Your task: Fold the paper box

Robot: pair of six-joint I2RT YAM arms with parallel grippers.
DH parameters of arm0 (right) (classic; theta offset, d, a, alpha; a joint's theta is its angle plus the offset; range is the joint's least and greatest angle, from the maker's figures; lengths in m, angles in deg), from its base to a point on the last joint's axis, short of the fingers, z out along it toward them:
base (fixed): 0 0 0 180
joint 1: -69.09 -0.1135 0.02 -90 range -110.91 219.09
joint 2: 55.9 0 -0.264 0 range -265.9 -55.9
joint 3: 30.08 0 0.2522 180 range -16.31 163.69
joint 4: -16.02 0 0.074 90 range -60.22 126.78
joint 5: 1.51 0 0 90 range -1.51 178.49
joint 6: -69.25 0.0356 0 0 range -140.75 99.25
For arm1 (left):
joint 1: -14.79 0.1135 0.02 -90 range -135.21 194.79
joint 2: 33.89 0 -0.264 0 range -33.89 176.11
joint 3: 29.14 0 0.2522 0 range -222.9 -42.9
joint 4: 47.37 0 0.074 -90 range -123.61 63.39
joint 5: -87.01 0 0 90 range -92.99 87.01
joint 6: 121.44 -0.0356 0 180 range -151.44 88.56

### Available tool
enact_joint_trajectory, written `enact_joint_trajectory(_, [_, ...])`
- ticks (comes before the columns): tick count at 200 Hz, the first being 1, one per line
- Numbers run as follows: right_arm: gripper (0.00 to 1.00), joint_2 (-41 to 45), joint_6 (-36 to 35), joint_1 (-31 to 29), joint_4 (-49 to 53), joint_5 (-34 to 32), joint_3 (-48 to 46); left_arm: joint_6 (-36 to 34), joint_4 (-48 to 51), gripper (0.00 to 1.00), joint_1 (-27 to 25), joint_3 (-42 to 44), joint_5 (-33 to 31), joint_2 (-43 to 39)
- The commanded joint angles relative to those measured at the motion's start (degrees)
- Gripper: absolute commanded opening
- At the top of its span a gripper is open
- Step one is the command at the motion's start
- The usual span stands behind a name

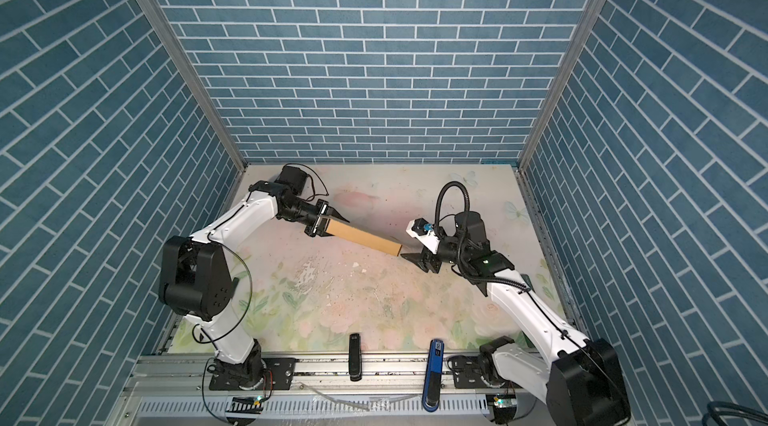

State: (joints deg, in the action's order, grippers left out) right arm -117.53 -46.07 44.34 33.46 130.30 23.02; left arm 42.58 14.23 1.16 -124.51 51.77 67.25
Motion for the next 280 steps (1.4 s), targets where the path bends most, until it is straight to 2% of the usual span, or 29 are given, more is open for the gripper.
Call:
enact_joint_trajectory(1, [0.66, 2.49, -3.57, -1.03, 4.71, 1.67, 0.01, -3.04, 4.48, 0.23, 0.05, -1.56, 1.41, 1.14])
enact_joint_trajectory(47, [0.67, 3.80, -1.85, -2.76, 0.32, -1.89, -1.99, -1.84, 2.77, 0.22, 0.00, -2.60, 1.66, 1.87])
enact_joint_trajectory(83, [0.66, 1.35, -0.48, -4.81, -3.86, -3.20, -2.71, 0.27, 0.19, 0.21, 0.00, -2.69, 1.93, 1.66])
enact_joint_trajectory(125, [0.66, -1.63, 3.92, -7.52, -18.59, -6.73, -6.35, 1.35, -1.58, 0.21, -0.08, -2.55, 2.54, 1.45])
enact_joint_trajectory(172, [0.65, -6.84, 6.20, -9.74, -28.75, -9.02, -7.08, 1.53, -1.93, 0.21, -0.08, -2.67, 2.72, 1.30])
enact_joint_trajectory(248, [0.65, -9.20, 8.67, -12.32, -33.48, -9.78, -6.84, 2.37, -4.06, 0.20, -0.17, -1.59, 2.81, 1.59])
enact_joint_trajectory(280, [0.61, -9.79, 8.76, -13.26, -34.08, -11.27, -6.77, 2.80, -4.86, 0.20, -0.26, -1.34, 2.98, 1.77])
